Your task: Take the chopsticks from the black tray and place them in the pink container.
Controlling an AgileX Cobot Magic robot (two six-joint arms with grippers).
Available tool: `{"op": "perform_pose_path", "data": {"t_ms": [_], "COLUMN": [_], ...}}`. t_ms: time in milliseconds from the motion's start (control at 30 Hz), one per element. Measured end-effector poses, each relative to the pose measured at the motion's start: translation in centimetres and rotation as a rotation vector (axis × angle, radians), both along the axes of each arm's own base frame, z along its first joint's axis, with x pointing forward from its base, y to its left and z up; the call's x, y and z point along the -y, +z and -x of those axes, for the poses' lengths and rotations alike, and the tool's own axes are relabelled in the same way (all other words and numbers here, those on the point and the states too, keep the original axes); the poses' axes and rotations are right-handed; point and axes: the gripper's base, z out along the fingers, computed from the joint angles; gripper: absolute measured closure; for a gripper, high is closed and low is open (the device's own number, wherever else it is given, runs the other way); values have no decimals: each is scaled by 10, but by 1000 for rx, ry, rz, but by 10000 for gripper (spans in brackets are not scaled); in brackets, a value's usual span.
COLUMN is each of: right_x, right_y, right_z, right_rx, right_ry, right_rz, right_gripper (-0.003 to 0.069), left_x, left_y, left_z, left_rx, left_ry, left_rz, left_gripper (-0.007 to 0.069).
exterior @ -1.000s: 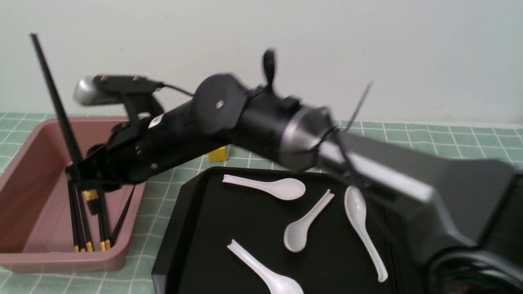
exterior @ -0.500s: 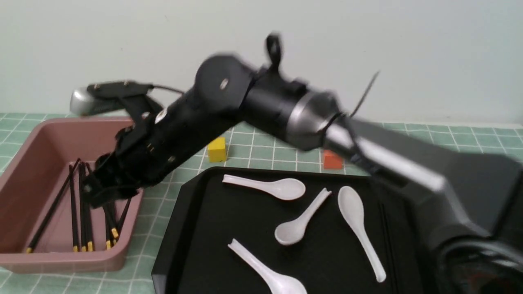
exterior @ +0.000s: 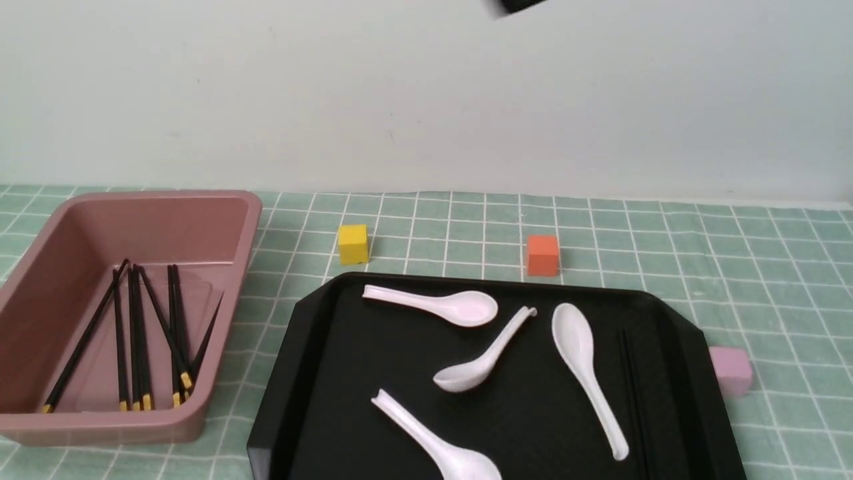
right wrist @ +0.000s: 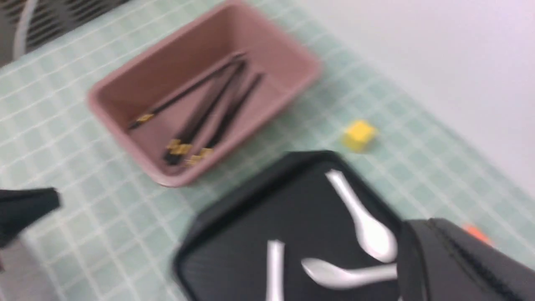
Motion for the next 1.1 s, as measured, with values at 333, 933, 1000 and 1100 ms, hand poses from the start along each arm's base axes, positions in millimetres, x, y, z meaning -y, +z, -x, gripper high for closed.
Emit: {"op": "perform_pose_path", "data": {"t_ms": [333,933,1000,1100], "right_x": [126,158,158,158], "right_y": [-99,-238,-238,-239], "right_z": [143,167,168,167], "right_rx": [255,599,602,601], "right_ry": [-155,-263,-264,-264], "right_rz": [-176,-399,-395,-395], "right_gripper": [664,657,656,654], "left_x": [0,0,0,0], "left_y": [0,0,0,0], "left_z": [0,0,0,0], "left_rx": [0,0,0,0], "left_ry": [0,0,0,0], "left_rz": [0,0,0,0], "left_gripper": [524,506,502,501]}}
